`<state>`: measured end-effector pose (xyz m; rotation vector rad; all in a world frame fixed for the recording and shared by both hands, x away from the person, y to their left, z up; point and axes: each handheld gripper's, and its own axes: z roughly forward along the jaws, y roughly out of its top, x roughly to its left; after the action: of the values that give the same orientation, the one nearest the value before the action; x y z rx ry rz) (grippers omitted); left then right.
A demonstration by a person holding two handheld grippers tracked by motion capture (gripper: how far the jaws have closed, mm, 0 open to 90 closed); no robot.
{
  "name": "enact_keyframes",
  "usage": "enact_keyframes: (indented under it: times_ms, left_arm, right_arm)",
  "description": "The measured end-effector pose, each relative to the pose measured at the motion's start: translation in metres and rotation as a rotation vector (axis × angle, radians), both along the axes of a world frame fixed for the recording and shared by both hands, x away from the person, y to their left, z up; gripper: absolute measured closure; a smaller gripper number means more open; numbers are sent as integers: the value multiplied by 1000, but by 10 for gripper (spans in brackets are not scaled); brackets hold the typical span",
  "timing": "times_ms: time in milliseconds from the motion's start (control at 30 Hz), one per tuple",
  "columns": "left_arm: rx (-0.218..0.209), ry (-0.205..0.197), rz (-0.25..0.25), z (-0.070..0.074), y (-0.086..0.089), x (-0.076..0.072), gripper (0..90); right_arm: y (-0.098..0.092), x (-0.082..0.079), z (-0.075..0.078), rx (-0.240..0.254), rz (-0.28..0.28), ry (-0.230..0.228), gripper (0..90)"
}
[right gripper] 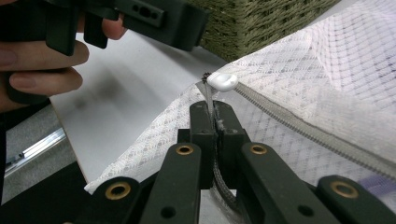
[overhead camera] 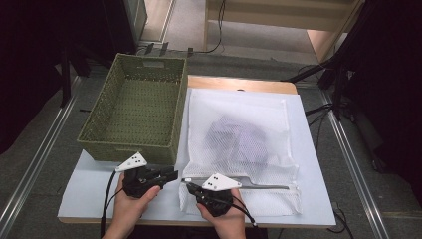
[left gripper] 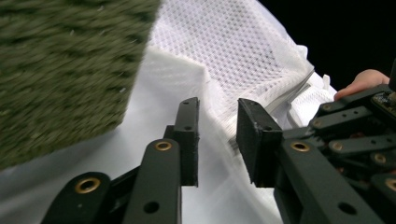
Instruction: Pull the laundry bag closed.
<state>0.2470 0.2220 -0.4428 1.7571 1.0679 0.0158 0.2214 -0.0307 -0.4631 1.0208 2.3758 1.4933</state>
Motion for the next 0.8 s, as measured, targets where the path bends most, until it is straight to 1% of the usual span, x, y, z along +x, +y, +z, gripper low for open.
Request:
enact_keyframes:
  times_ms: [33,100,167,200,233,267,367,433,467,500,533,600,667,700,800]
  left_arm:
    - [0,17,-4,-2,2,1,678]
    - [-16,48,-22,-6,4,2,665]
    - [-29,72,-55,-9,1,3,644]
    - [-37,83,-84,-11,-1,3,630]
    - [-38,87,-98,-11,-3,3,613]
    - [-28,91,-114,-12,-5,3,601]
    - [-5,108,-132,-15,-10,2,559]
    - [-5,125,-151,-17,-12,3,537]
    - [-1,126,-153,-18,-13,3,540]
    - [0,118,-152,-18,-13,2,574]
    - [-2,112,-149,-18,-13,2,651]
    - [-12,114,-159,-18,-14,2,749]
    - [-7,115,-162,-19,-14,2,795]
    - [-11,121,-163,-20,-14,2,823]
    - [-22,122,-163,-20,-13,3,870]
  right_arm:
    - [0,0,0,0,-1,1,896]
    - [0,0,0,0,-2,1,896]
    - [0,0,0,-1,-1,0,896]
    - [0,0,0,-1,-2,-2,896]
    - [0,0,0,0,-2,0,896]
    - [0,0,0,1,-2,-1,896]
    - [-2,0,1,4,-5,-4,896]
    - [-2,1,1,3,-6,-9,896]
    - [-2,1,1,3,-7,-7,896]
    - [-2,0,1,1,-5,-6,896]
    - [-2,0,1,1,-4,-6,896]
    - [-1,0,0,-8,-4,-7,896]
    - [-1,0,-1,-9,-2,-9,896]
    - [-1,0,-1,-8,-1,-8,896]
    - [-1,1,-2,-10,-1,-6,896]
